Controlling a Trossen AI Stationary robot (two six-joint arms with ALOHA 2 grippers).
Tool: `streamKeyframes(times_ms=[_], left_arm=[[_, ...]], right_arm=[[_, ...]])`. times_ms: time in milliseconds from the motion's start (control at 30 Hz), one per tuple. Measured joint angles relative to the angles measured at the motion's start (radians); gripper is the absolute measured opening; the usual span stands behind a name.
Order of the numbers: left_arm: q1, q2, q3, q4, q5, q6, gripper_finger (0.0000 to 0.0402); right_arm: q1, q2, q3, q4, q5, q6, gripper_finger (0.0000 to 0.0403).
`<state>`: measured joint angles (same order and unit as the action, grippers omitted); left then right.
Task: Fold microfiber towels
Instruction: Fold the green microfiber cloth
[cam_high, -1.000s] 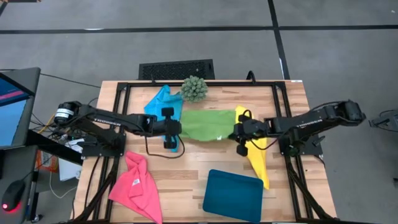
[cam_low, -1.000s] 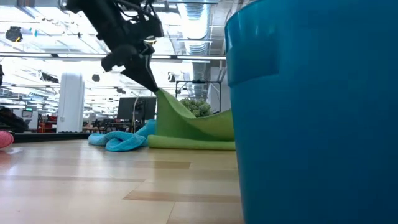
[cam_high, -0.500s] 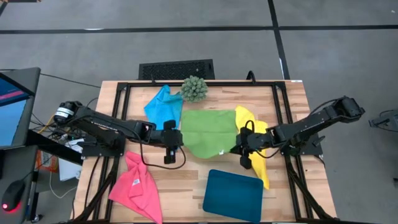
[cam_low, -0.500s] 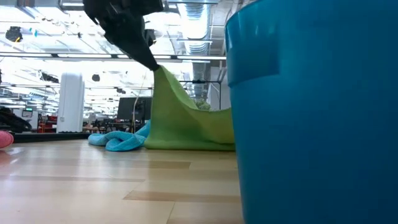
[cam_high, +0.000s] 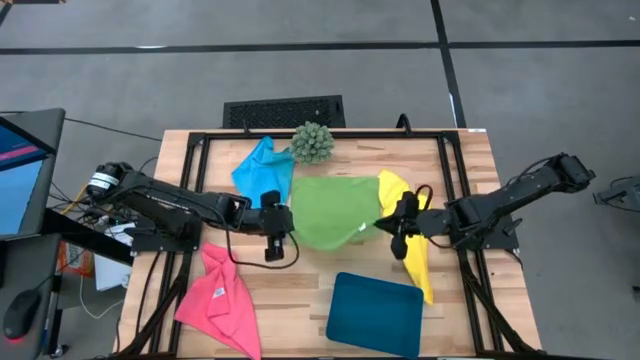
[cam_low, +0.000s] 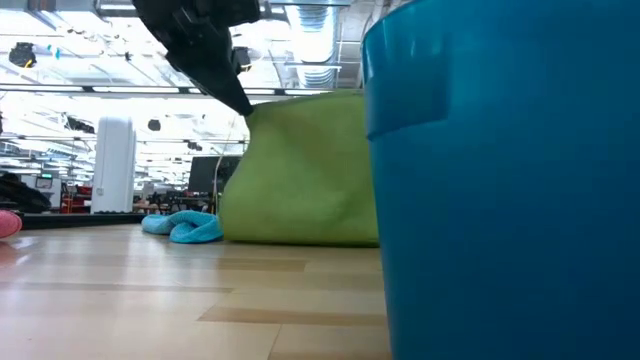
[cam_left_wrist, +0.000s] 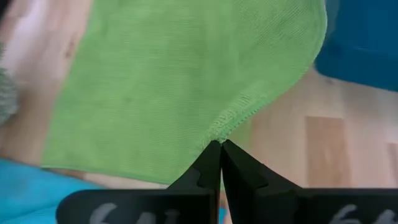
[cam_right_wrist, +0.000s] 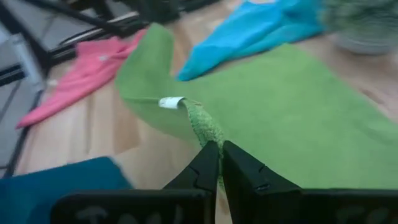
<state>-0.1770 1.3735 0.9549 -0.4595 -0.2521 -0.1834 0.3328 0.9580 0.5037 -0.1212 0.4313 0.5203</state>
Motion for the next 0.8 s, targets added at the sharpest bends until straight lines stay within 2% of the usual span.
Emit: streamKeyframes(times_ms=[133,333,567,800], left_arm=[[0.041,0.000,0.000,-0.002,-0.018,0.025,0.0000],[0.100,0.001,0.000,-0.005,-0.021,0.064,0.0000],[0.191,0.002,-0.041,0.014,-0.024,0.113,0.0000],[0.270,0.002,-0.073,0.069,0.006,0.159,0.0000]], right_arm=[[-0.045,-0.014,0.000,-0.072,0.019,0.035,0.0044],[-0.123,0.059,0.000,-0.099,0.017,0.055,0.0044],[-0.221,0.158,0.000,-0.104,0.017,0.010,0.0044],[-0.306,0.194,0.000,-0.107,0.015,-0.031,0.0044]])
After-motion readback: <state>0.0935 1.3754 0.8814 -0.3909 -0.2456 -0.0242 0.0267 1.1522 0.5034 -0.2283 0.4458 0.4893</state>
